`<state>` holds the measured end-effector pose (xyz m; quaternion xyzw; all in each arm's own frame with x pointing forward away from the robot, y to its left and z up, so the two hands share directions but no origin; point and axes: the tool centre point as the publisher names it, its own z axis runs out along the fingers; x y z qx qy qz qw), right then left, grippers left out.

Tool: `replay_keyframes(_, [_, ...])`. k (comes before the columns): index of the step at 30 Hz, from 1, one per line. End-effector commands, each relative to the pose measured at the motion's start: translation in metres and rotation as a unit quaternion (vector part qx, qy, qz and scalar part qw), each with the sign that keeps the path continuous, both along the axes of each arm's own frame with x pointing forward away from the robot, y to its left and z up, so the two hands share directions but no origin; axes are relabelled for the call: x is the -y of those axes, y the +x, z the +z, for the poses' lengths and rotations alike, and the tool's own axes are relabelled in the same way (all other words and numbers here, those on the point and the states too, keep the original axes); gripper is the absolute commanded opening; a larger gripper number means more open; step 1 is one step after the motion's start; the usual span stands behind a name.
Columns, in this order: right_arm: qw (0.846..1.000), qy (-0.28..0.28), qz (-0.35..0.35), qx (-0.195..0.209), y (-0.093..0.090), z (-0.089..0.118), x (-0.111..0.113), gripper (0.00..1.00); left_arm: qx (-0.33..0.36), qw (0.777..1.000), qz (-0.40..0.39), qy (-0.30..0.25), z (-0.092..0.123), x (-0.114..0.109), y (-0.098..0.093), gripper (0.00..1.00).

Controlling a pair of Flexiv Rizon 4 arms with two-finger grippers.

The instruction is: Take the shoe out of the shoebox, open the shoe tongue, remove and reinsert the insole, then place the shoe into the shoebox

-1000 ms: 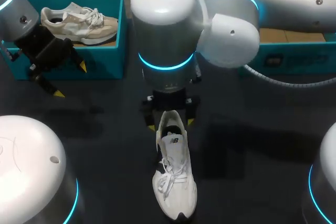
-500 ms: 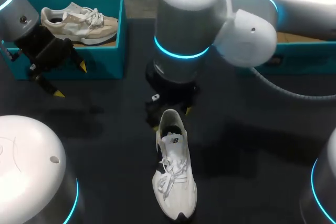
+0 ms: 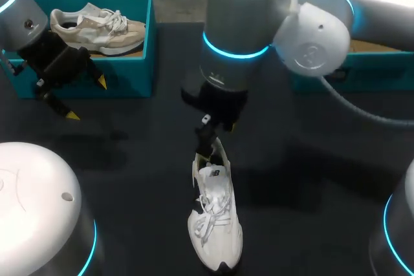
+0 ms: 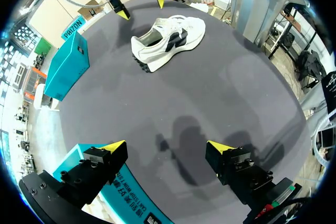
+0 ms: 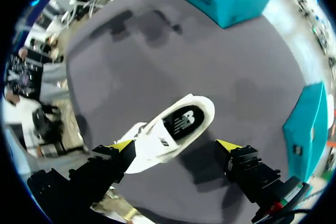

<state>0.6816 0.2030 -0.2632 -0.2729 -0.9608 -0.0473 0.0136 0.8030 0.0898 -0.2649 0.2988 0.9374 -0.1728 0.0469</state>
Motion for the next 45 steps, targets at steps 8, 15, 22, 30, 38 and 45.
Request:
replay_keyframes(8, [0.985,-0.096,0.140,0.041,0.025,-0.004,-0.022,1.00,-0.001,1.000,0.000,0.002,0.001,0.000,0.000,1.00])
replay_keyframes(15, [0.984,-0.084,0.151,0.037,0.027,-0.006,-0.022,1.00,-0.001,1.000,0.000,0.002,0.001,0.000,0.000,1.00])
replay_keyframes(22, [0.980,-0.087,0.175,0.048,0.031,-0.012,-0.023,1.00,-0.001,1.000,0.000,0.002,0.001,0.000,0.000,1.00])
replay_keyframes(30, [0.965,-0.081,0.238,0.074,0.048,-0.036,-0.016,1.00,-0.001,1.000,0.000,0.002,0.001,0.000,0.000,1.00])
replay_keyframes(38, [0.960,-0.087,0.259,0.067,0.062,-0.054,-0.016,1.00,-0.001,1.000,0.000,0.002,0.001,0.000,0.000,1.00])
replay_keyframes(45, [0.957,-0.086,0.268,0.067,0.069,-0.067,-0.019,1.00,-0.001,1.000,0.000,0.002,0.001,0.000,0.000,1.00])
